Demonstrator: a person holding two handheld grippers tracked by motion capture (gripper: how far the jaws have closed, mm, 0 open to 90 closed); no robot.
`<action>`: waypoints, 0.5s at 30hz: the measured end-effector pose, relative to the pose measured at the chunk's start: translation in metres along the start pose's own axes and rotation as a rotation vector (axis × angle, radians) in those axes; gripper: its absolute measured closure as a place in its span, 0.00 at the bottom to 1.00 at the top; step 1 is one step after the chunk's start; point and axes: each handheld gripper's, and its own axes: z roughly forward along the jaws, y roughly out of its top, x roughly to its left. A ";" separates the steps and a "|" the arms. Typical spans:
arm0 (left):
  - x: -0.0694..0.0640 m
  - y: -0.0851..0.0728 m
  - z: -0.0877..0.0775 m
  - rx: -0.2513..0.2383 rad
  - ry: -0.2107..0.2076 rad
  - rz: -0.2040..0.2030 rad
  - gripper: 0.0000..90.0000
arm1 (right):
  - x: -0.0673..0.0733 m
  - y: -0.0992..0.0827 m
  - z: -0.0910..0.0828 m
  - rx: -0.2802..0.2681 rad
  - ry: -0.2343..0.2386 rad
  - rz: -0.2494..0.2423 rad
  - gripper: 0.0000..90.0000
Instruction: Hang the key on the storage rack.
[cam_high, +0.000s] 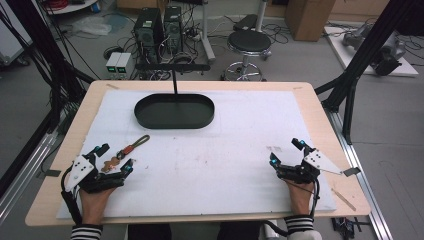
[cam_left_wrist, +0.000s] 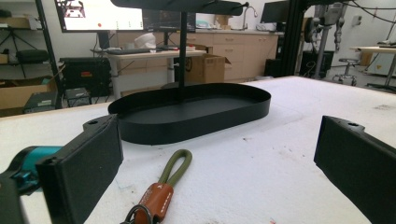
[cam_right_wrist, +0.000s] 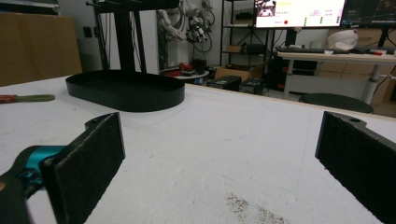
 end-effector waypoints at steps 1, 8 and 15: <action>0.000 0.000 0.000 0.000 0.002 0.001 0.02 | 0.000 0.000 0.000 0.000 0.000 0.000 0.00; -0.001 0.000 0.000 -0.006 0.006 0.002 0.02 | 0.001 0.000 0.000 -0.005 -0.003 -0.008 0.00; 0.000 0.000 0.000 0.000 0.003 -0.001 0.02 | 0.001 0.000 -0.001 -0.013 -0.008 -0.009 0.00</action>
